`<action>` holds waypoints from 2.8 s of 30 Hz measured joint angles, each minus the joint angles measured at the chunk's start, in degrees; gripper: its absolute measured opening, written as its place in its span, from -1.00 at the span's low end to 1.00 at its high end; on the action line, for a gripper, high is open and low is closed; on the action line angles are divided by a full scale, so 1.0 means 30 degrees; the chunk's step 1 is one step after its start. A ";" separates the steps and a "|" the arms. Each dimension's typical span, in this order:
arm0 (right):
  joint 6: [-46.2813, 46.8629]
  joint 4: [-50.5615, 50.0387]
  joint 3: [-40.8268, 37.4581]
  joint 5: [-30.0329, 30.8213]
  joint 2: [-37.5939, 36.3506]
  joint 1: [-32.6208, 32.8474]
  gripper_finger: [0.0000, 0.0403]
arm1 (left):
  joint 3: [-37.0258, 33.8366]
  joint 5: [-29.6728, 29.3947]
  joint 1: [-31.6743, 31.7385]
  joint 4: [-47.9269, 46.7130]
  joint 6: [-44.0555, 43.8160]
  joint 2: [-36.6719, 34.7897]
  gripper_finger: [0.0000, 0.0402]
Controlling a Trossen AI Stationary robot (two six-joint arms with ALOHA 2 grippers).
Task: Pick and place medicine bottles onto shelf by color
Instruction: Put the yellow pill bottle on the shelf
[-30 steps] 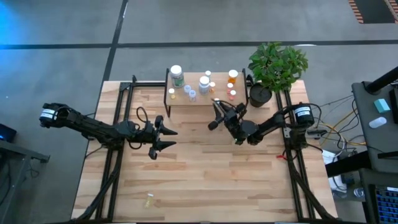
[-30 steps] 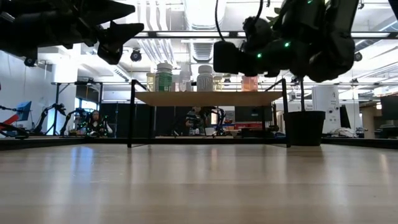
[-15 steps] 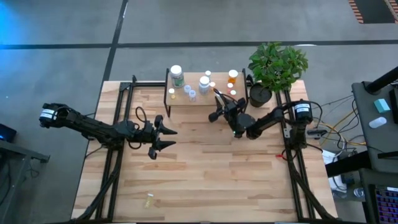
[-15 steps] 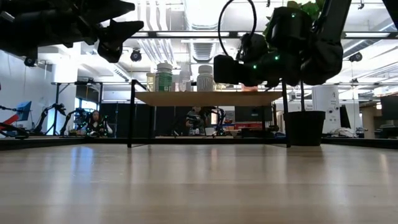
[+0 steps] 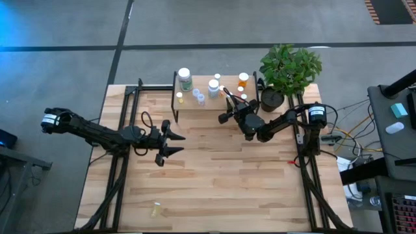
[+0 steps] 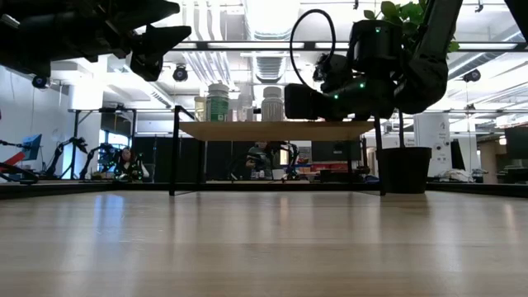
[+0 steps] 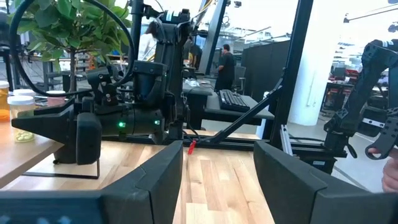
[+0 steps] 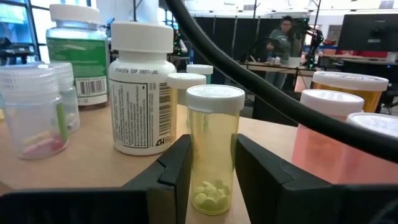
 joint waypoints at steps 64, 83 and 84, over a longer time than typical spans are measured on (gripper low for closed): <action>-0.1675 -0.2405 0.0420 0.3260 -0.0109 0.1823 -0.95 | 0.0029 0.0002 0.0015 -0.0022 0.0340 0.0000 -0.09; -0.1583 -0.3991 0.1466 0.3216 -0.0146 0.0905 -0.96 | 0.0029 0.0002 0.0015 -0.0025 0.0337 0.0000 -0.09; -0.1439 -0.4359 0.1605 0.3151 -0.0146 0.0847 -0.96 | 0.0029 0.0002 0.0015 -0.0029 0.0340 0.0000 -0.09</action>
